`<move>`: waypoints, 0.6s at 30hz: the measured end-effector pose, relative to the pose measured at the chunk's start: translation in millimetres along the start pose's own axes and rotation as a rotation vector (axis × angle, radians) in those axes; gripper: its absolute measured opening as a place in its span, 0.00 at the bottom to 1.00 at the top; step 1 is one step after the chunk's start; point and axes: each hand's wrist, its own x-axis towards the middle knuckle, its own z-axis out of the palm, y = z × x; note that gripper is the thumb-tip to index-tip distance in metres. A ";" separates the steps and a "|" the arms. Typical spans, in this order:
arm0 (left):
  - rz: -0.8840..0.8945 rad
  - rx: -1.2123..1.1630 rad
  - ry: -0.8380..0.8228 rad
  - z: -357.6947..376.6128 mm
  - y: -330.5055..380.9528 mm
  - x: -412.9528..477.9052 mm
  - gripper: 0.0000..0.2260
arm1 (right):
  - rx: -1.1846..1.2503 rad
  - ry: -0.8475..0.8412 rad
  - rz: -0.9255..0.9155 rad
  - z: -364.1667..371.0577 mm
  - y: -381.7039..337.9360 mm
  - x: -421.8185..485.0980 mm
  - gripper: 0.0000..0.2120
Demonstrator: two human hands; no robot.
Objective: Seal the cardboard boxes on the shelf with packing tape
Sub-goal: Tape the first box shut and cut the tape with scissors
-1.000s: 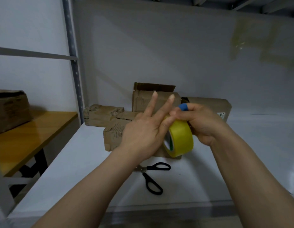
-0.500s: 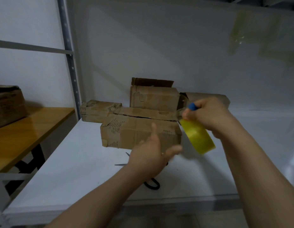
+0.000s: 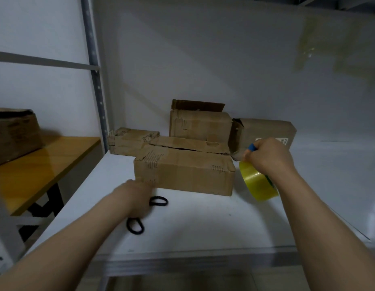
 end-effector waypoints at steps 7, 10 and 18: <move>-0.288 -0.878 0.587 -28.2 36.2 15.5 0.39 | 0.073 -0.063 0.008 16.5 2.2 7.0 0.11; -0.402 -0.985 0.444 -29.2 44.7 37.4 0.43 | 0.078 -0.078 0.003 17.7 6.2 9.5 0.10; -0.336 -0.998 0.259 -40.9 21.2 59.8 0.37 | -0.064 0.064 0.125 5.3 28.0 32.6 0.08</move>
